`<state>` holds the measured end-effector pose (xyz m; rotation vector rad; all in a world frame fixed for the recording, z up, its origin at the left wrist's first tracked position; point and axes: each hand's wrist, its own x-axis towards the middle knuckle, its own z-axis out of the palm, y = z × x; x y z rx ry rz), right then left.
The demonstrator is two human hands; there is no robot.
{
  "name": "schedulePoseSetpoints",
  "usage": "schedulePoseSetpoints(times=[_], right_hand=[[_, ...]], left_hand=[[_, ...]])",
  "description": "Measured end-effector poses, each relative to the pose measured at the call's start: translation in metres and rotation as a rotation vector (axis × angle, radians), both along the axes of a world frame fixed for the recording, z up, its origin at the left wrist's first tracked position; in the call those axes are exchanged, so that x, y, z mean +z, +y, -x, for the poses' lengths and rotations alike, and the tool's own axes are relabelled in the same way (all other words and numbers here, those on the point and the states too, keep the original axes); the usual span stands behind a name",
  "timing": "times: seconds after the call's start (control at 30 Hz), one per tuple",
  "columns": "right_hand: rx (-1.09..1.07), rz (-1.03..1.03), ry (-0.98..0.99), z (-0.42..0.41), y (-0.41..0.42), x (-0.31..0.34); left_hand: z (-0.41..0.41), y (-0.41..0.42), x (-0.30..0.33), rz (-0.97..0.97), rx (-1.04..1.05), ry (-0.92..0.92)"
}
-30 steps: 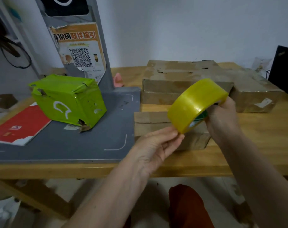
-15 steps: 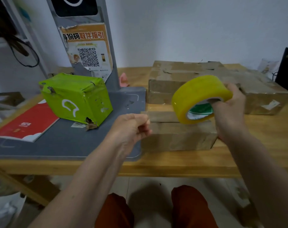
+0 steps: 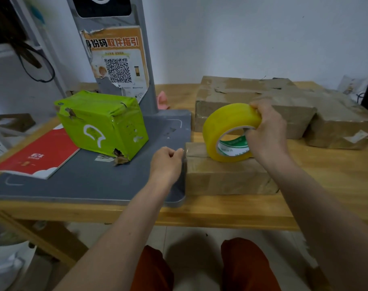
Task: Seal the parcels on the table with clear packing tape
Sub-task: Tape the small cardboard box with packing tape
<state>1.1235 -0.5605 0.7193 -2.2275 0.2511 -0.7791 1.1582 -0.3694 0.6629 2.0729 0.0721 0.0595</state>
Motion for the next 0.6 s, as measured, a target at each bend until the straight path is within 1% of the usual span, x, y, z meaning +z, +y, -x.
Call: schedulePoseSetpoints(times=[0.07,0.17,0.3,0.37,0.4,0.43,0.47,0.5,0.57,0.6], right_hand=[[-0.002,0.026,0.010,-0.001,-0.001,-0.003],[-0.011,0.037,0.024,-0.001,-0.002,-0.005],[0.006,-0.005,0.001,0.001,-0.004,-0.010],[0.004,-0.039,-0.018,0.001,-0.005,-0.016],[0.005,-0.059,-0.028,0.001,-0.006,-0.019],[0.013,-0.083,-0.039,0.002,-0.007,-0.021],[0.022,-0.115,-0.048,0.002,-0.008,-0.023],[0.025,-0.158,-0.053,0.003,-0.009,-0.025],[0.024,-0.267,-0.046,0.005,-0.012,-0.031],[0.025,-0.328,-0.035,0.005,-0.013,-0.034]], left_hand=[[0.002,-0.006,-0.008,-0.028,0.009,0.005],[0.005,-0.011,-0.014,-0.006,0.038,-0.001],[0.001,-0.011,-0.018,-0.027,-0.003,0.010],[-0.002,-0.008,-0.021,-0.008,-0.014,0.060],[-0.002,-0.006,-0.022,-0.015,-0.010,0.124],[-0.001,-0.004,-0.024,-0.036,-0.019,0.179],[-0.001,-0.002,-0.026,-0.062,-0.036,0.191],[-0.002,-0.001,-0.025,-0.064,-0.043,0.145],[-0.001,0.000,-0.013,-0.026,-0.050,-0.025],[-0.002,0.000,-0.006,0.023,-0.118,-0.113]])
